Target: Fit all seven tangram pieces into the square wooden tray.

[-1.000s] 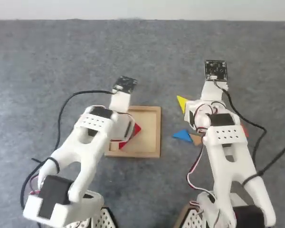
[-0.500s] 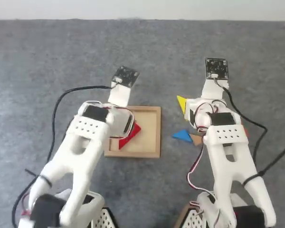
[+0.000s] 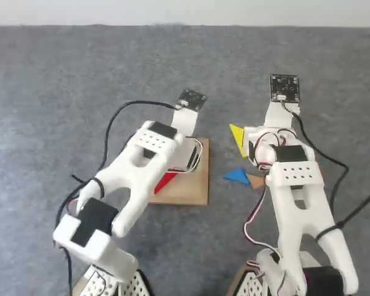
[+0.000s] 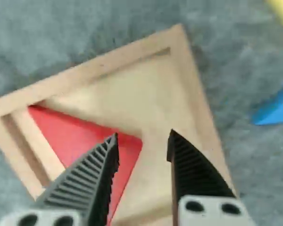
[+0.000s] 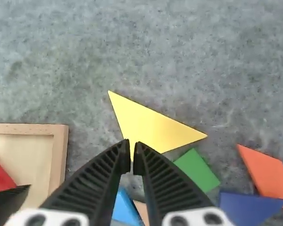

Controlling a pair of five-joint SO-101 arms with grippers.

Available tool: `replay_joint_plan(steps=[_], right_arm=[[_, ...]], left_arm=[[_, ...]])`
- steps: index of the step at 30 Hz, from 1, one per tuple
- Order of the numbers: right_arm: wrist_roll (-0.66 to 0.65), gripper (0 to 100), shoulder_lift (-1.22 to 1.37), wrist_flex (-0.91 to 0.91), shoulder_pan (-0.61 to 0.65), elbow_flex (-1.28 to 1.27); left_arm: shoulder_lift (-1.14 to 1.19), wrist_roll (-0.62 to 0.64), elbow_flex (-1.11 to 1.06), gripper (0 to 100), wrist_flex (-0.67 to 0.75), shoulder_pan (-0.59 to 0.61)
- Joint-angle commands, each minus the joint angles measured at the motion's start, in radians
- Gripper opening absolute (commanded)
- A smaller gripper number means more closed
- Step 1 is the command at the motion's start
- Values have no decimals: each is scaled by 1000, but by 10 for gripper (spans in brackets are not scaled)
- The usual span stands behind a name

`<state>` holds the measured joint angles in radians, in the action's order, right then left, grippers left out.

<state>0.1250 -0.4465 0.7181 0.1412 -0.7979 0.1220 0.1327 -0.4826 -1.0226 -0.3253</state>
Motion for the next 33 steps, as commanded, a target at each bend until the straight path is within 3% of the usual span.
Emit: replay_joint_plan(steps=[1,12,16,21,25,30,33], right_arm=[[-18,24,-5,-4,-13,55],[-37,24,5,5,58,49],[-213,35,45,12,53,83],[-407,164,278,170,58,293],[-459,209,453,259,58,433],[-460,197,441,277,51,446],[-572,221,440,294,58,446]], left_arm=[[5,2,68,159,-69,32],[5,-155,61,159,-135,100],[5,-207,36,159,-135,140],[-17,-250,24,159,-152,204],[-109,-256,-27,159,-150,216],[-313,-256,-111,160,-157,213],[-431,-255,-166,163,-155,222]])
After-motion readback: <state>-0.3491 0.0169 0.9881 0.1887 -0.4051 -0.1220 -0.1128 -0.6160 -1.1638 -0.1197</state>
